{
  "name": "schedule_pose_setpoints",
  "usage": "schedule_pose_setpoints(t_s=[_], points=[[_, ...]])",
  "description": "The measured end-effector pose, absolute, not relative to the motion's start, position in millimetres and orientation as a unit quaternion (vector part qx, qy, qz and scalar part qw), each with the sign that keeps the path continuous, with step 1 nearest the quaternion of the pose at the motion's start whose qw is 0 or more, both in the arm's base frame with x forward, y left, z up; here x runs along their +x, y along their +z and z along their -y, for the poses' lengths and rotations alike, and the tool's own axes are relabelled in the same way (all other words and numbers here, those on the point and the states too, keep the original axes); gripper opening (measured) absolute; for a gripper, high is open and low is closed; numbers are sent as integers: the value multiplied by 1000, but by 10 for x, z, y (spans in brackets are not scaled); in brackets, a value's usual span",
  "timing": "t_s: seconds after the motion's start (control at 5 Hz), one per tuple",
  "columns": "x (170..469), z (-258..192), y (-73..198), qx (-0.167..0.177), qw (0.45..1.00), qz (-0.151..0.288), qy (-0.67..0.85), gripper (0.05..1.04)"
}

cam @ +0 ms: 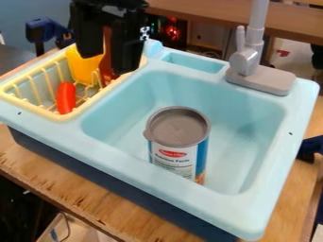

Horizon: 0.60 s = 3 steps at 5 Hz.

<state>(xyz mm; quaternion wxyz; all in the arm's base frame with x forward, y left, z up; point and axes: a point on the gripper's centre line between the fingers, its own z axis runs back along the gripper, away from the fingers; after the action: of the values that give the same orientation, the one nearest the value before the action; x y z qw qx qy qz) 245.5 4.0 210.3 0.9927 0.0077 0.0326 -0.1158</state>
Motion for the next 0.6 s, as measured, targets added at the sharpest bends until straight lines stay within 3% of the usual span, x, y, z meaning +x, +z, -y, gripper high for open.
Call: schedule_pose_setpoints(t_s=[0.2, 0.6], points=[[2445, -36, 2040, 6, 992, -46, -117, 999], [2502, -23, 1741, 3, 990, -25, -138, 999]])
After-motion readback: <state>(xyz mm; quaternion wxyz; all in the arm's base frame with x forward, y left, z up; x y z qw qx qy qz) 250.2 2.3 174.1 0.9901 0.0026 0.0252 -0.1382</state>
